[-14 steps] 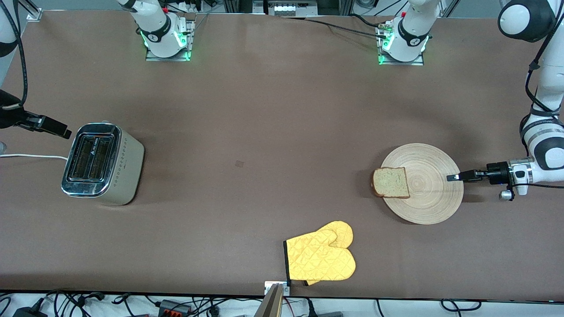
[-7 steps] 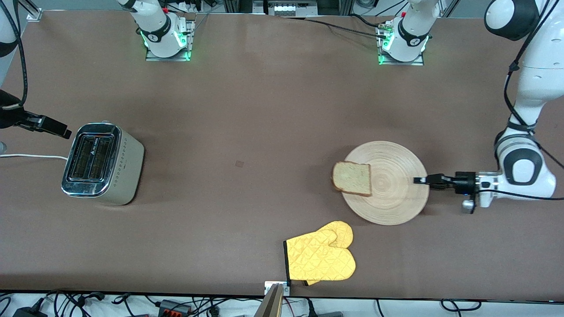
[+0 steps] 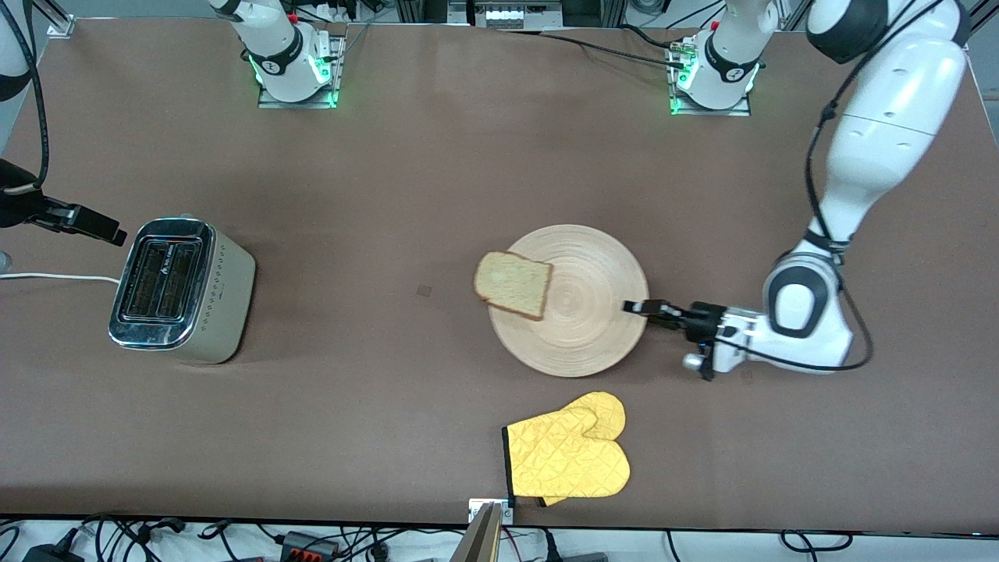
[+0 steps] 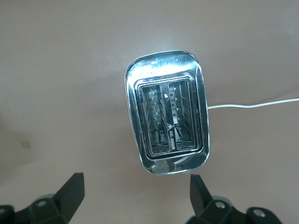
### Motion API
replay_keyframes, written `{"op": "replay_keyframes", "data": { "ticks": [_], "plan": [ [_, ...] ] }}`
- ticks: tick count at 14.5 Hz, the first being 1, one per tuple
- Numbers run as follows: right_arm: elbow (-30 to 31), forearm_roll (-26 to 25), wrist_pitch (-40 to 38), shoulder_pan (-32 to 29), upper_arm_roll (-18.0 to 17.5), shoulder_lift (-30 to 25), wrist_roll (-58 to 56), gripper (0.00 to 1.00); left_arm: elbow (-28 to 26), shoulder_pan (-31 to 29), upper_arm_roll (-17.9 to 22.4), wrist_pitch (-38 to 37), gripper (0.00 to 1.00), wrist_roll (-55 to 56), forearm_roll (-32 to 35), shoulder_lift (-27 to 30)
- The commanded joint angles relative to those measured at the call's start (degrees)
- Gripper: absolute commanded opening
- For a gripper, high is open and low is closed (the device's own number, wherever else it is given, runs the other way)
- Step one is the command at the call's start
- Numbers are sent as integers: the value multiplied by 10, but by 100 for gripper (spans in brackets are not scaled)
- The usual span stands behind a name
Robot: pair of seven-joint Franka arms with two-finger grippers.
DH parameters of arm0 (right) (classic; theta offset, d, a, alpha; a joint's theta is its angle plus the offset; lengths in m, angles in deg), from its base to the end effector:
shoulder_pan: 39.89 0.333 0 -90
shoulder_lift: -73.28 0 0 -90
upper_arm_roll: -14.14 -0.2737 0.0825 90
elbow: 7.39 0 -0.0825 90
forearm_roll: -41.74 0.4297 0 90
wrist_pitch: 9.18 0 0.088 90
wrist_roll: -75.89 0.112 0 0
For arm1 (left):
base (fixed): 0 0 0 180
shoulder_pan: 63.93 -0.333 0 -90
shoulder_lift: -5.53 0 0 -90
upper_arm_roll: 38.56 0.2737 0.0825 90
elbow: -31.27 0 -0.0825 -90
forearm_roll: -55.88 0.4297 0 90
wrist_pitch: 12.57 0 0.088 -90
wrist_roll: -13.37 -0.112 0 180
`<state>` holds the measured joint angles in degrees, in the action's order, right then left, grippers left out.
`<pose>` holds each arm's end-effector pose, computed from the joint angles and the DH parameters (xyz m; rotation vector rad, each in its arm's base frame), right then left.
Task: Move plate and put bread in toaster
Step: 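Push the wooden plate with the left gripper toward the toaster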
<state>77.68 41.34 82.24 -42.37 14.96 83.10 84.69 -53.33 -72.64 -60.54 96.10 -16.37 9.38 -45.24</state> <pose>0.6431 -0.0373 0.5171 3.1105 -0.3289 -0.0939 0.6644 -0.1884 0.1235 2.0560 -0.2186 -0.2915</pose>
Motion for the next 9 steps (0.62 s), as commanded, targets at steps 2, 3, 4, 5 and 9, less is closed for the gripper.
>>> {"op": "replay_keyframes", "data": {
  "ticks": [2, 3, 4, 5, 9],
  "plan": [
    [-2, 1, -9, -2, -1, -3, 3, 100, -7, 93, -6, 91, 1, 14, -87, -1],
    [-2, 1, -8, -2, -1, -2, 3, 100, -7, 114, -6, 112, 1, 14, -102, -4],
    [-2, 2, -7, -2, -1, -2, 3, 100, -7, 133, -6, 127, 1, 13, -113, -10],
    [-2, 2, -7, -2, -1, -2, 3, 100, -7, 151, -6, 142, 1, 9, -134, -15],
    [-2, 3, -6, -1, -1, -2, 3, 100, -7, 197, -5, 183, 1, -4, -170, -32]
  ]
}}
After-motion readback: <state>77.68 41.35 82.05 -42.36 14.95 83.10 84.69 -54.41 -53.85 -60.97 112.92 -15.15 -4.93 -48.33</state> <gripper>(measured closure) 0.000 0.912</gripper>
